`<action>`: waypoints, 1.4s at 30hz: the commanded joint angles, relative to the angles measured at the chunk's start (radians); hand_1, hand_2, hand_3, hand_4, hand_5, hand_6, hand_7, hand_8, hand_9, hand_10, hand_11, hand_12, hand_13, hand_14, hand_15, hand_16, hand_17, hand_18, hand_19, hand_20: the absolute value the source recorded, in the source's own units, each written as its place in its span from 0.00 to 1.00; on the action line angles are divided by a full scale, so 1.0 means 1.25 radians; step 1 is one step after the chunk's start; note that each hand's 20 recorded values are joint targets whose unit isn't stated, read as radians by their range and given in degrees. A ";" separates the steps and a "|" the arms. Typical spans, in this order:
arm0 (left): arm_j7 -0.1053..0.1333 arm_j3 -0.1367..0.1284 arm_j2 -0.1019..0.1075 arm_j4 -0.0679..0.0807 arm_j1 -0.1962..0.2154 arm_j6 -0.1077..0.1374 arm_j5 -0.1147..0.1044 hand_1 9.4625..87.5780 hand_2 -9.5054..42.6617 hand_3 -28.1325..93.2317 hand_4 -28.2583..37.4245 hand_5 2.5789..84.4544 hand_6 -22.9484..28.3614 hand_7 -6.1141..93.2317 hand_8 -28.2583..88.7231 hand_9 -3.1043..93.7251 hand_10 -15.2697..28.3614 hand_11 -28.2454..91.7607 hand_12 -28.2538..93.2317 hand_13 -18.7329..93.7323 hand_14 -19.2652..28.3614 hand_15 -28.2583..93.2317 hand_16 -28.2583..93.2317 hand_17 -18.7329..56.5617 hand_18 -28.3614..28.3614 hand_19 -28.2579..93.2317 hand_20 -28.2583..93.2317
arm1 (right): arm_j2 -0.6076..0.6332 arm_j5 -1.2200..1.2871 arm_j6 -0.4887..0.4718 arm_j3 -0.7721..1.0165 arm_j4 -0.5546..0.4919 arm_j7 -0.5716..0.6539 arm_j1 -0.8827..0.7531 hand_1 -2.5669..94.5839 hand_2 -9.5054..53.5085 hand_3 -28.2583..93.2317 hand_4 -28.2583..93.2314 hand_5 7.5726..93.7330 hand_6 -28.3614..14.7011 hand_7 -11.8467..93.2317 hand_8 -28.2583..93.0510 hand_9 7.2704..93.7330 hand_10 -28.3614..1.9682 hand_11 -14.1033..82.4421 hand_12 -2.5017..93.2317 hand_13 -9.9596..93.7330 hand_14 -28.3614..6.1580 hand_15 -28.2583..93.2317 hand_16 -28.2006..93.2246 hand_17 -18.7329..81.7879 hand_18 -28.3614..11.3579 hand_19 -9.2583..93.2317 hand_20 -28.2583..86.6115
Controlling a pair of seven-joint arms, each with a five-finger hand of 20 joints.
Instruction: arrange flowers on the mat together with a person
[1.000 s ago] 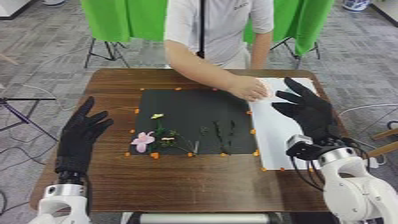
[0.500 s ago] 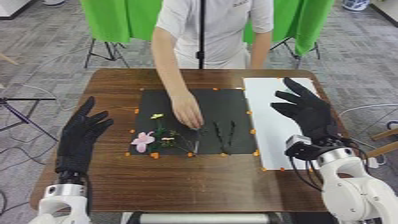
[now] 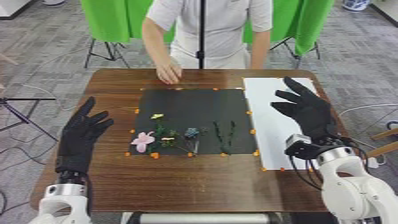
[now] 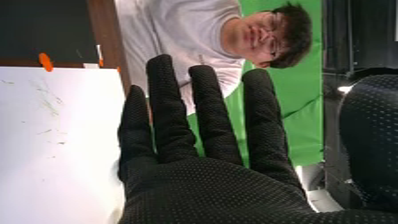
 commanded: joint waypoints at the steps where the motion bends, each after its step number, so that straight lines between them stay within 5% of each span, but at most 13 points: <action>1: -0.002 0.005 0.004 -0.001 0.005 0.006 -0.005 0.12 0.21 0.87 0.00 0.34 0.50 0.16 0.17 0.38 0.75 0.45 0.32 0.37 0.92 0.67 0.16 0.15 0.89 0.62 0.37 | -0.017 -0.010 0.009 0.000 -0.003 -0.008 -0.017 0.18 0.21 0.89 0.00 0.36 0.74 0.23 0.14 0.39 0.47 0.28 0.20 0.38 0.26 0.58 0.35 0.19 0.24 0.51 0.45; 13: 0.009 0.014 0.019 -0.001 0.000 0.016 -0.016 0.12 0.21 0.87 0.00 0.34 0.50 0.16 0.17 0.38 0.75 0.45 0.32 0.37 0.92 0.67 0.16 0.15 0.89 0.62 0.37 | 0.066 -0.101 0.080 0.042 0.005 0.017 0.012 0.18 0.21 0.89 0.00 0.36 0.74 0.23 0.14 0.39 0.47 0.29 0.20 0.40 0.26 0.62 0.35 0.20 0.22 0.55 0.47; 20: 0.004 0.016 0.022 0.000 -0.003 0.014 -0.013 0.13 0.22 0.87 0.00 0.34 0.50 0.16 0.17 0.38 0.75 0.45 0.32 0.37 0.92 0.67 0.16 0.15 0.89 0.62 0.37 | 0.201 -0.304 0.171 0.024 0.077 0.171 0.108 0.22 0.18 0.89 0.01 0.36 0.74 0.24 0.14 0.39 0.47 0.31 0.20 0.43 0.29 0.70 0.34 0.23 0.21 0.60 0.49; 30: 0.023 0.027 0.037 -0.002 -0.004 0.026 -0.030 0.13 0.22 0.87 0.00 0.34 0.50 0.16 0.17 0.38 0.75 0.45 0.32 0.37 0.92 0.67 0.16 0.15 0.89 0.62 0.37 | 0.293 -0.575 0.092 -0.123 0.245 0.342 0.316 0.24 0.15 0.89 0.01 0.34 0.75 0.25 0.14 0.36 0.49 0.31 0.20 0.43 0.31 0.70 0.31 0.24 0.17 0.61 0.49; 42: 0.015 0.034 0.038 0.001 -0.020 0.019 -0.027 0.14 0.22 0.87 0.00 0.34 0.50 0.16 0.17 0.38 0.75 0.45 0.32 0.37 0.92 0.67 0.16 0.15 0.89 0.62 0.37 | 0.311 -0.897 -0.039 -0.368 0.409 0.456 0.530 0.30 0.10 0.88 0.01 0.34 0.76 0.27 0.13 0.37 0.55 0.31 0.19 0.48 0.39 0.68 0.31 0.29 0.09 0.62 0.46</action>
